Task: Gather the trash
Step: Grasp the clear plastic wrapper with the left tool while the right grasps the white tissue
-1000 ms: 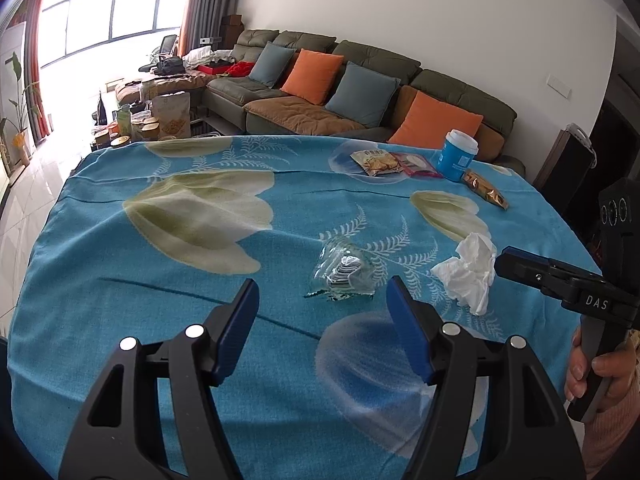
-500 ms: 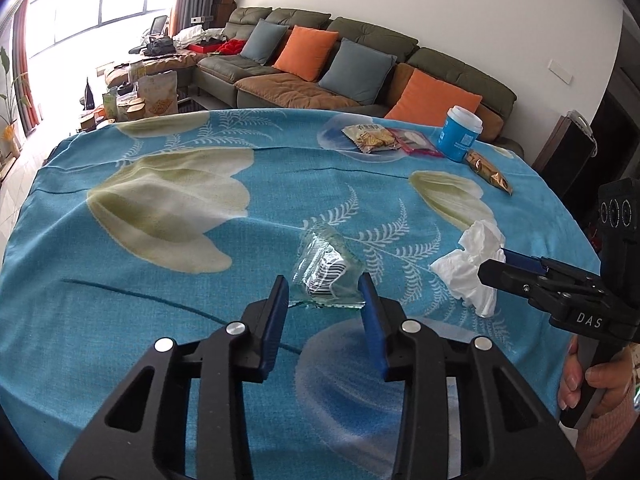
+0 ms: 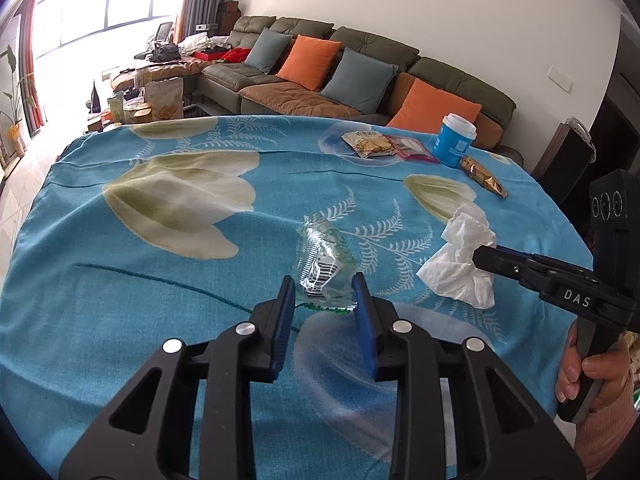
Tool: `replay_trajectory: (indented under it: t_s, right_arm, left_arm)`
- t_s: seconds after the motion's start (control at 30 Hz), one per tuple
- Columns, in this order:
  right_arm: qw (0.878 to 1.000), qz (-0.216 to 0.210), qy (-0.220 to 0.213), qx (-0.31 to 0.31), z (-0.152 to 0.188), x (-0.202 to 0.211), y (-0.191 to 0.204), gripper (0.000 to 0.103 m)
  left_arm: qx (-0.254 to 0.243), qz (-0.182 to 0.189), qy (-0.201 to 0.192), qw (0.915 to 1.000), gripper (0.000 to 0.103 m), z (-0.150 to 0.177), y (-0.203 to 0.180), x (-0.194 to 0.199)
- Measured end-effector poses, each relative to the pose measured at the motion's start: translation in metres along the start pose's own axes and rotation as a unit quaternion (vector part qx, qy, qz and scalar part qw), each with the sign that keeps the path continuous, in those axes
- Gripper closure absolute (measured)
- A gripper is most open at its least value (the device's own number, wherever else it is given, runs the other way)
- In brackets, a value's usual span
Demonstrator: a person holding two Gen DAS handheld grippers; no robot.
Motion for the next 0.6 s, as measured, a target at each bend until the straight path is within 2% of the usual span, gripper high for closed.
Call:
replay_trajectory:
  t_s: [0.13, 0.6]
  right_arm:
    - [1.000, -0.026, -0.009, -0.009, -0.004, 0.009, 0.001, 0.092]
    - [0.998, -0.063, -0.022, 0.002, -0.009, 0.022, 0.023, 0.092]
  left_arm:
    - [-0.006, -0.004, -0.010, 0.9999, 0.074, 0.002, -0.004, 0.010]
    - [-0.001, -0.015, -0.036, 0.9992, 0.074, 0.014, -0.005, 0.051]
Point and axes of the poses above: each gripper's, at about its wrist camera, not at the fingertips, and x roughly against the way its jaws point, y to its left, z to its underside, the point moved 4 cm from there along -x, roughly the way its jaws point, and after that the axes turned 15 degrees about z, right-handed, at the moved point
